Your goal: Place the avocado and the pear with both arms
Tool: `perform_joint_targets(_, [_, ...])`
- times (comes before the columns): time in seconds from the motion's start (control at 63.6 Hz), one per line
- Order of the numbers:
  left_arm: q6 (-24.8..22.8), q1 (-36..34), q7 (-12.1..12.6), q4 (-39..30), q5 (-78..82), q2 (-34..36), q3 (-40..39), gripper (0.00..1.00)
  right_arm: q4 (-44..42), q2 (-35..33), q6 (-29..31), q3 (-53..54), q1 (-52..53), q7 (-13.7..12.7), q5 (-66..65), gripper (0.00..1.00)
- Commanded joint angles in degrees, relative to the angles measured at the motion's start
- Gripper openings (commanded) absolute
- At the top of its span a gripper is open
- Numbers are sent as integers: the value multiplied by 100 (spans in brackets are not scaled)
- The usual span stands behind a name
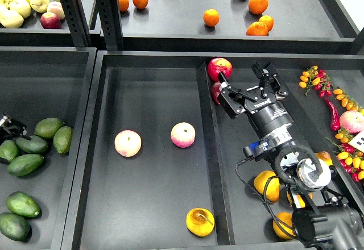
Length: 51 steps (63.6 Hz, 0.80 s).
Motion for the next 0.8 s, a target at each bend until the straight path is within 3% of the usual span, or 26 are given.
perform_joint_targets(0.0, [0, 426, -1, 57, -254, -98, -858, 87, 23, 0, 21, -90, -191, -102, 3, 100])
perform_joint_targets(0.142, [0, 919, -1, 119, -263, -626, -1623, 87, 85, -272, 12, -239, -279, -392, 12, 100])
perform_joint_targets(0.44, [0, 2483, -1, 119, -324, -1698, -4093, 88, 111, -1345, 12, -608, -227, -788, 12, 100])
perform_joint_targets(0.535, [0, 3142, -1, 119, -509, -2391, -5024, 90, 111, -1722, 21, -968, -174, -946, 12, 100])
perform_joint_targets(0.786, [0, 4039, -1, -13, -667, -3561, -6106, 90, 111, -2865, -6, -2234, 397, -1065, -6, 100])
